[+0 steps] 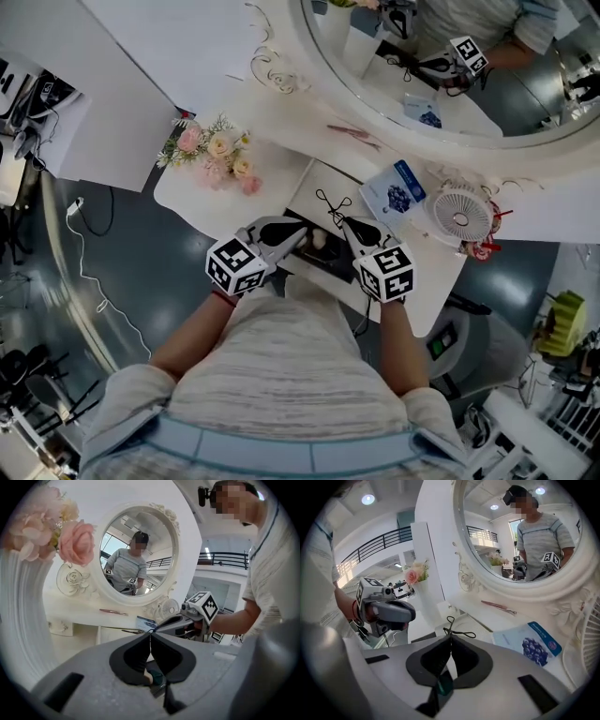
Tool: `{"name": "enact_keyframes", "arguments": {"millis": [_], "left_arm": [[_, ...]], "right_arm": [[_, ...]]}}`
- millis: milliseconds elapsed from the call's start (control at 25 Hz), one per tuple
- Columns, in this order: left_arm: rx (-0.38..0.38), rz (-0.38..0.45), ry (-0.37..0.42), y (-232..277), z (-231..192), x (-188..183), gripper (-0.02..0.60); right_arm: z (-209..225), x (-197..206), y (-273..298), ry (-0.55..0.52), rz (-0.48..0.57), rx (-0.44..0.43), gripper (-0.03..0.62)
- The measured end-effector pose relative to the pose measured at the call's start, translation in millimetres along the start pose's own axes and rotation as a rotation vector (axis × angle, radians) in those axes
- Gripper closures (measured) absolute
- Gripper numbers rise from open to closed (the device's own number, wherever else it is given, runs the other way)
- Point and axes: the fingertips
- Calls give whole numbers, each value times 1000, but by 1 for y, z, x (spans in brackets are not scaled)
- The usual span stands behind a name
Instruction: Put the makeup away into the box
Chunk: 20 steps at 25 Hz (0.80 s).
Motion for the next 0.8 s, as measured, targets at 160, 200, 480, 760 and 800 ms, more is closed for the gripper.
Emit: {"name": "enact_keyframes", "arguments": {"millis": [160,200,480,760,800], "left_arm": [[29,-13,11,10,11,2,568],[35,-16,14,12,13,2,568],[63,-27,38,18,26,3,568],[71,-40,53,17,34,7,568],[72,-42,55,17,35,7,568]], "right_arm": [[-13,23,-18,23,-8,-22,580],[-16,28,-21,29,-10,-26,581],[-38,59,-31,54,-56,-85,580],[-43,95,-27,119,-124,-112,581],[-42,98,-26,126,-129,-106,581]]}}
Point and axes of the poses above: the fingertips, and each gripper's own axes: y forward along the fingers, z to its right, x out of its underside, and after that the axes turned 7 degrees about -z, right-handed
